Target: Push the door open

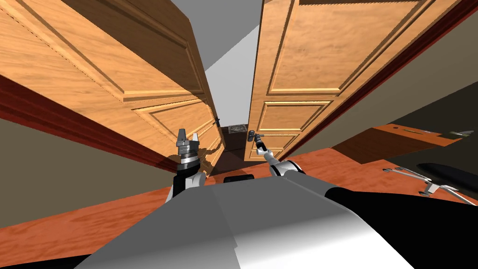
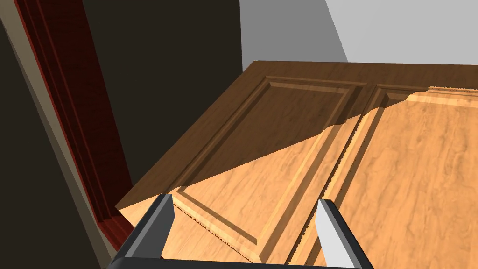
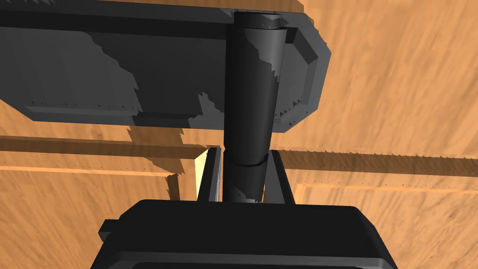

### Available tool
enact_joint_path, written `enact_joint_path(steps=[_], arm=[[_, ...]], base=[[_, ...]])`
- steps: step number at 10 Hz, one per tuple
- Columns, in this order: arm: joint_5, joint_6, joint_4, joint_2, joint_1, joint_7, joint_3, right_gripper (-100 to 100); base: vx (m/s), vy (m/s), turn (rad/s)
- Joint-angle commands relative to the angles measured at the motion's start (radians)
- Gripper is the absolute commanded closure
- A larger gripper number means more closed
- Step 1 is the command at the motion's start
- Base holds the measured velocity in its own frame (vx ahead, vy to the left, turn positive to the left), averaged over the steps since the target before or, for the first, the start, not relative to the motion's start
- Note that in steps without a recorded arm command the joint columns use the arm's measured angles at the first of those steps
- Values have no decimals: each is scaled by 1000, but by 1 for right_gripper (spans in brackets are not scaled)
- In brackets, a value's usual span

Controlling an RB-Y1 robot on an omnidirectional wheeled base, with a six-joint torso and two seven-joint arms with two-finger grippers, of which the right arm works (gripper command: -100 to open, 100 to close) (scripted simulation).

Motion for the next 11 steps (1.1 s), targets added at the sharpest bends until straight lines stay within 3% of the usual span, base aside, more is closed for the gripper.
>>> enact_joint_path(steps=[1, 11], arm=[[4, -9, 16, -10, -11, 2, -18, 100], [35, -6, 39, 23, -28, 38, -91, 100]], base=[[197, 107, -197], [169, 107, -174]])
